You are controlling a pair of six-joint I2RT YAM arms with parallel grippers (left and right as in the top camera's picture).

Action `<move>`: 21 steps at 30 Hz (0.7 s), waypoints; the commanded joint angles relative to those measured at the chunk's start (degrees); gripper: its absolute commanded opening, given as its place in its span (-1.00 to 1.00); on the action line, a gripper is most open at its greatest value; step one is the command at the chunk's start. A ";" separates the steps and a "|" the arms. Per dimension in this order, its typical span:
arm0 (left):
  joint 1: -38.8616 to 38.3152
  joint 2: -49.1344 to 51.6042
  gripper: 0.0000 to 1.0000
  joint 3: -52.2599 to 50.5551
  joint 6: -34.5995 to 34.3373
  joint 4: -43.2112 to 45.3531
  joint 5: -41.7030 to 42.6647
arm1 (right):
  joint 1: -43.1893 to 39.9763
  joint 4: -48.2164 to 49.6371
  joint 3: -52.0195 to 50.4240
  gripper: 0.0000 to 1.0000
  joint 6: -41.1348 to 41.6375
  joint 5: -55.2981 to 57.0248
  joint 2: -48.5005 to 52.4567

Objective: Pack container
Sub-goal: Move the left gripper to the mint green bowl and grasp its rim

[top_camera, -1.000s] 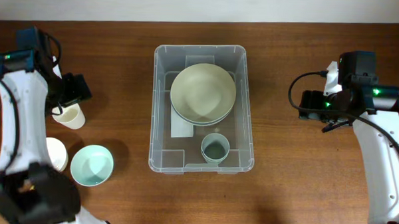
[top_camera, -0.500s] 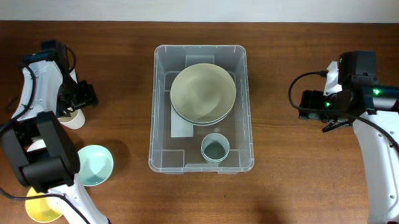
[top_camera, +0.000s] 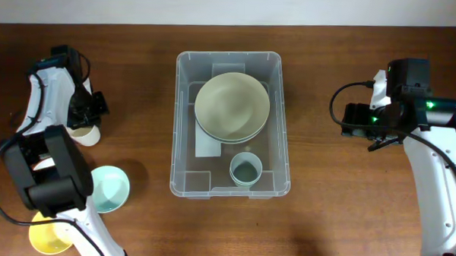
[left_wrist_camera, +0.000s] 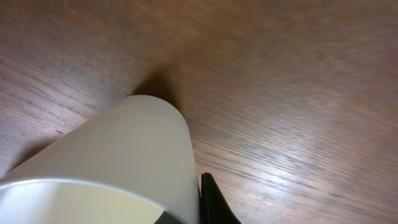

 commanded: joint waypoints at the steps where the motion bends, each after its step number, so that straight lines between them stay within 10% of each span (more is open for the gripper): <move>1: -5.38 -9.01 -0.99 5.90 0.11 -2.60 5.16 | 0.15 0.13 -0.07 0.59 0.42 0.76 -0.20; 10: -28.98 -24.94 -0.99 7.37 -0.68 -5.64 7.87 | 0.15 0.13 -0.07 0.59 0.46 0.76 -0.20; 21: -55.74 -21.16 -0.99 6.84 -4.44 -7.61 10.86 | 0.15 0.07 -0.07 0.59 0.46 0.74 -0.20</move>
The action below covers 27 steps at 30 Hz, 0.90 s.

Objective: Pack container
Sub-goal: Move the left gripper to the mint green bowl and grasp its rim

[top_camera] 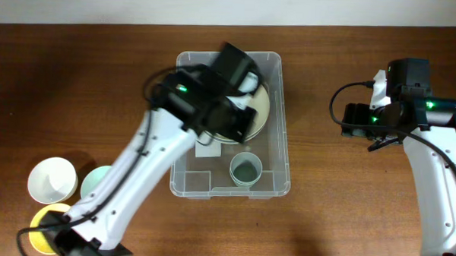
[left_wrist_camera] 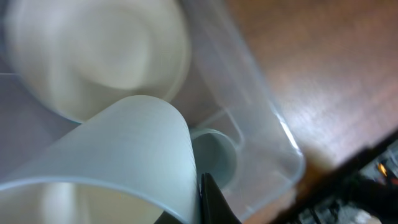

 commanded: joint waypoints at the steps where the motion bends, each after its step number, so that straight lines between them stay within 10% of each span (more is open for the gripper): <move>1: -4.33 2.51 -0.99 -0.85 -2.05 -1.64 0.87 | 0.15 0.09 -0.07 0.59 0.42 0.72 -0.20; 18: -8.46 11.15 -0.97 -1.09 -2.08 -6.69 4.31 | 0.15 0.00 -0.07 0.59 0.39 0.72 -0.20; 23: -8.46 11.43 0.00 -1.09 -2.03 -7.17 4.28 | 0.15 0.00 -0.07 0.59 0.39 0.72 -0.20; 27: -8.00 11.10 0.03 -0.85 -2.05 -7.58 0.85 | 0.15 0.00 -0.07 0.59 0.39 0.72 -0.20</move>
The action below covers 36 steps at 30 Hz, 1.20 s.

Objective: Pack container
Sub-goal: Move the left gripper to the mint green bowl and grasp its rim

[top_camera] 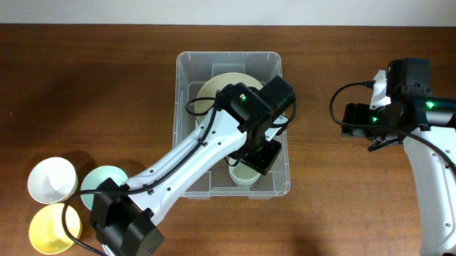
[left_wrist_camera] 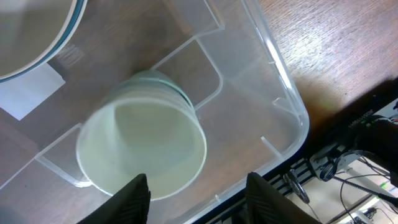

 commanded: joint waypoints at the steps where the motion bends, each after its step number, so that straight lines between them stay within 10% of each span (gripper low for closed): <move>1: 0.94 -0.50 0.03 0.28 -0.68 -1.40 -5.75 | 0.15 0.02 -0.07 0.60 0.42 0.72 -0.20; 8: 15.58 -14.27 0.28 2.03 -7.61 -4.22 -21.94 | 0.15 0.02 -0.07 0.59 0.42 0.72 -0.20; 17: 43.85 -22.99 0.68 -12.52 -9.01 -2.99 -20.57 | 0.15 0.02 -0.07 0.60 0.42 0.72 -0.20; 27: 52.92 -19.71 0.74 -43.30 -8.15 18.25 -11.52 | 0.15 -0.02 -0.07 0.60 0.39 0.72 -0.20; 36: 52.89 -12.02 0.74 -48.24 -8.17 23.63 -11.69 | 0.15 -0.04 -0.07 0.60 0.39 0.72 -0.20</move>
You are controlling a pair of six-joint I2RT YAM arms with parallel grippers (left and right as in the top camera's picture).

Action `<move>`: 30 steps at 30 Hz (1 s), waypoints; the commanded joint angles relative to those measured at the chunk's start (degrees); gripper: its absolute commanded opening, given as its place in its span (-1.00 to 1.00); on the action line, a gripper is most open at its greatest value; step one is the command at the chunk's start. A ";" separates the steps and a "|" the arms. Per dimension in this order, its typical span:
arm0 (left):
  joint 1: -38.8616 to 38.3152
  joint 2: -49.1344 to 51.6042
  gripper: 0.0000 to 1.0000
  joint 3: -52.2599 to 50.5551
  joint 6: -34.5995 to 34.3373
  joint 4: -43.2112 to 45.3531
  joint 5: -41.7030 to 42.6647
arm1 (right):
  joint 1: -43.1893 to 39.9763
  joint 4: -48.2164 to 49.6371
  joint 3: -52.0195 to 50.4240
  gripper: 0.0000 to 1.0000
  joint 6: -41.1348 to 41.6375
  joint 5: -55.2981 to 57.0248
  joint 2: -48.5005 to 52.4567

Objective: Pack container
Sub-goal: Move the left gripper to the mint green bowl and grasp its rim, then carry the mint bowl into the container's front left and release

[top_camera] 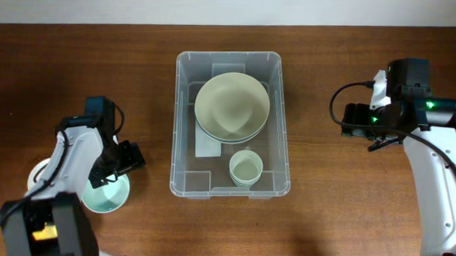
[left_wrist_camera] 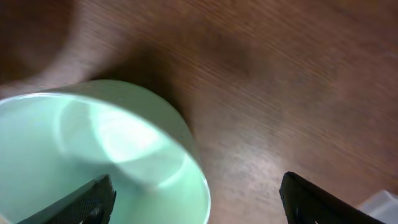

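A clear plastic container stands mid-table. In it lie a cream bowl and a cream cup nested in a teal cup. To the left, on the table, sits a mint-green bowl. My left gripper hangs open just over it. One finger is above the bowl's inside and the other is outside its right rim. My right gripper stays over the table right of the container; its jaws do not show.
A white cup stands left of the mint bowl, partly behind my left arm. A sliver of a yellow cup shows under the arm near the front left. A white paper slip lies on the container floor.
My left gripper was open over the container's front end, above the cream cup. It is now at the left of the table, open over the mint bowl. The right arm has not moved.
First my left gripper was shut on a cream cup at the far left of the table. Then it held that cup over the container. Then it stood open with the cup nested in the teal cup. Now it is open at the mint bowl.
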 commanded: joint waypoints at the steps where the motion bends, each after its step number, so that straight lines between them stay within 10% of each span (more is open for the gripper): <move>1: 0.26 3.72 0.70 -0.96 0.02 0.85 0.63 | 0.15 -0.02 -0.07 0.60 0.42 0.72 -0.20; 7: 0.26 5.11 -0.52 -0.96 0.04 1.36 0.61 | 0.15 -0.02 -0.07 0.60 0.39 0.74 -0.20; 12: 0.24 5.11 -0.98 -0.94 0.02 1.55 0.66 | 0.15 -0.02 -0.07 0.60 0.42 1.27 -0.20; 30: -21.20 -4.20 -0.99 36.79 1.05 -15.78 1.73 | 0.15 -0.02 -0.07 0.61 0.42 1.40 -0.20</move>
